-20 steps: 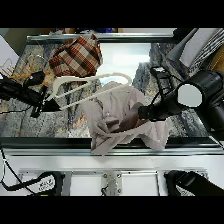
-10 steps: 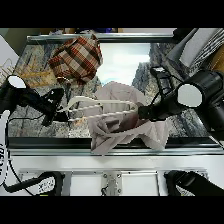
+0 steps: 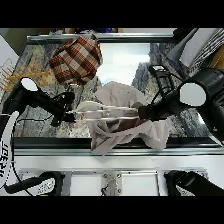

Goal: Fold the clothes and pants, and hang the long-sleeved shirts on hangers.

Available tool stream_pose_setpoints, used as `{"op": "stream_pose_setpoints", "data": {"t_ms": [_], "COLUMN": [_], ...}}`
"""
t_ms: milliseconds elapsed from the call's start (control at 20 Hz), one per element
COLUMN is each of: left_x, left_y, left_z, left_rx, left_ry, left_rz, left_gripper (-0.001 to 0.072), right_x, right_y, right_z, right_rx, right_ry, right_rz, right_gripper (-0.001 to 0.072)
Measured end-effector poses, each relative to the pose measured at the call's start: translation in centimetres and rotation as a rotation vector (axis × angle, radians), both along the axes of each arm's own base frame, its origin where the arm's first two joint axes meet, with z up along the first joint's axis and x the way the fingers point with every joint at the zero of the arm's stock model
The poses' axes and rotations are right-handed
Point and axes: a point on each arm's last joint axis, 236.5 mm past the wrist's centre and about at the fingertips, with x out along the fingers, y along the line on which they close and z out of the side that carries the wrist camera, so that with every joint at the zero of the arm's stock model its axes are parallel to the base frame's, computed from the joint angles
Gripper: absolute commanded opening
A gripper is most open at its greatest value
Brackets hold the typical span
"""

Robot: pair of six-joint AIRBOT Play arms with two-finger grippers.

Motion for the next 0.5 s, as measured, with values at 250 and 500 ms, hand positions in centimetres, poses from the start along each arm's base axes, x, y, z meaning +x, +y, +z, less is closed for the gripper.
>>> {"op": "stream_pose_setpoints", "data": {"t_ms": [250,500], "left_x": [0.6,1.1], "left_y": [-1.2,-2.2], "left_z": [-0.3,-0.1], "left_rx": [0.005,-0.016], "left_ry": [-0.04,-0.064], "left_rz": [-0.018,-0.013], "left_gripper": [0.0014,0.0014], "right_x": [0.5,0.6], "right_y": [0.2,1.1], "right_z": [2.7,4.2], "right_rx": [0.029,0.076], "right_ry": [-0.063,-0.084], "right_rz": [0.011,0.028], "right_gripper": [0.0014,0.0014]}}
